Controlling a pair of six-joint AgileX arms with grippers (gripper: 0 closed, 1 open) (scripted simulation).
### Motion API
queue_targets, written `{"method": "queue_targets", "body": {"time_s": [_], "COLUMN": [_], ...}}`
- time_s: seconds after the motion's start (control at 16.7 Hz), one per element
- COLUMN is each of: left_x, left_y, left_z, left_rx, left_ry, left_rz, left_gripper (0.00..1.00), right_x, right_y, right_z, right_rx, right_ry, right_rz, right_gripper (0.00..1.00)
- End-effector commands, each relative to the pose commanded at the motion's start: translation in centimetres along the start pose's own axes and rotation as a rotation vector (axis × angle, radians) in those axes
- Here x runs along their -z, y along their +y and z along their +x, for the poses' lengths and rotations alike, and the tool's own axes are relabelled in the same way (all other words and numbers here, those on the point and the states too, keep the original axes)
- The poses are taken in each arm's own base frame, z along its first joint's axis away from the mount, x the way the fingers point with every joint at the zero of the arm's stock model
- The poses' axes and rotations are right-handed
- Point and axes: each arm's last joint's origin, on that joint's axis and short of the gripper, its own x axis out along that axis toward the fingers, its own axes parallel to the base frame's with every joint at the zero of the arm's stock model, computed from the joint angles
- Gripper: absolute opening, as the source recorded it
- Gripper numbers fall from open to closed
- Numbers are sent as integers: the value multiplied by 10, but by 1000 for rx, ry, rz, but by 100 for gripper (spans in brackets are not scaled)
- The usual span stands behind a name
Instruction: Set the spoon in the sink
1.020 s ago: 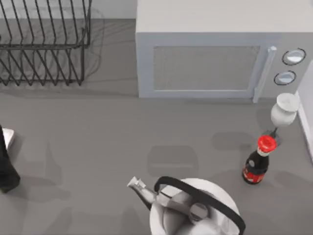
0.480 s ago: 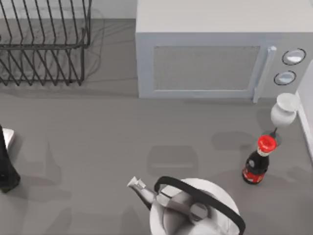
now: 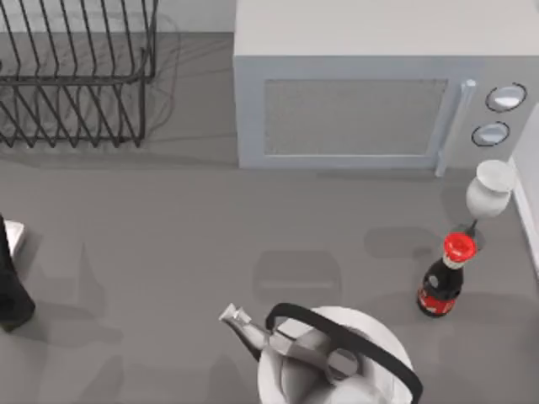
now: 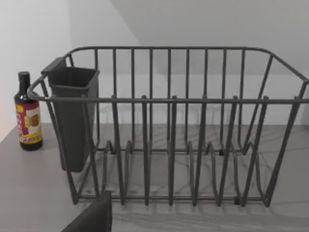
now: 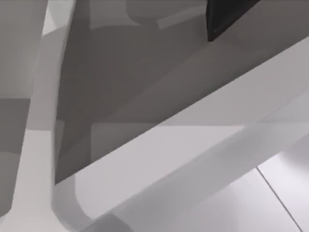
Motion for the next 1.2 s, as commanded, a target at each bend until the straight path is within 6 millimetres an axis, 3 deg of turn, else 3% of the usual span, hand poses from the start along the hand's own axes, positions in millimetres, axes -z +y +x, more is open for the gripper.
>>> {"method": "queue_targets", "body": {"time_s": [0.24, 1.02, 1.2], "left_x": [0, 0, 0], "left_y": [0, 0, 0], "left_z": [0, 0, 0], "left_rx": [0, 0, 0], "left_ry": [0, 0, 0], "left_rz": [0, 0, 0], "left_gripper": [100, 100, 100], "right_x": [0, 0, 0], "right_y": [0, 0, 0], "right_z": [1, 1, 1], "right_rx": [0, 0, 0], "right_ry": [0, 0, 0], "right_rz": [0, 0, 0], "right_gripper": [100, 2, 0]}}
